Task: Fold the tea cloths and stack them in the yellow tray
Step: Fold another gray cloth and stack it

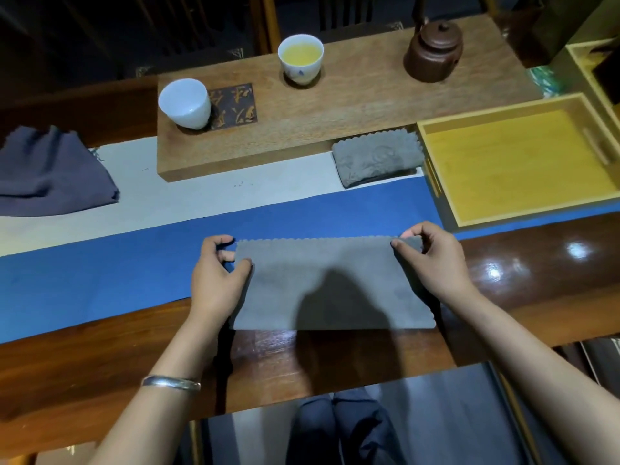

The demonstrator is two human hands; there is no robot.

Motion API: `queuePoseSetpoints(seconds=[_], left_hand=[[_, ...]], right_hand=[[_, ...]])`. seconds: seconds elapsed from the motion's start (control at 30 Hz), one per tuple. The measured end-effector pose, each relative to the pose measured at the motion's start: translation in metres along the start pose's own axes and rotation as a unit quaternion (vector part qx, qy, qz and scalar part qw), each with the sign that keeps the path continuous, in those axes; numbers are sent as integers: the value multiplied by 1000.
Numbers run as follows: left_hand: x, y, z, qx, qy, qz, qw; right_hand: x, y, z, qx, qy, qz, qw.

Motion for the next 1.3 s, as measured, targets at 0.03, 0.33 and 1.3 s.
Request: queuePoseSetpoints(seconds=[0.03, 0.33, 1.3], left_hand=[[1, -1, 3, -14, 11, 2, 1000], [19, -22, -3, -37, 24, 19, 999], [90, -30, -9, -87, 195, -94, 972]], right_hand=[[-1, 0, 0, 18, 0, 6, 1000], [18, -22, -10, 95, -39, 83, 991], [111, -9, 4, 254, -193, -101, 942]])
Point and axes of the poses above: each hand's wrist, its own x-axis away from the middle knuckle, its own y-axis out of the palm, z = x × y, the point moved 9 cm from there along -x, towards the middle knuckle, and after that the axes turned 5 degrees about y, right-handed, at the moved point
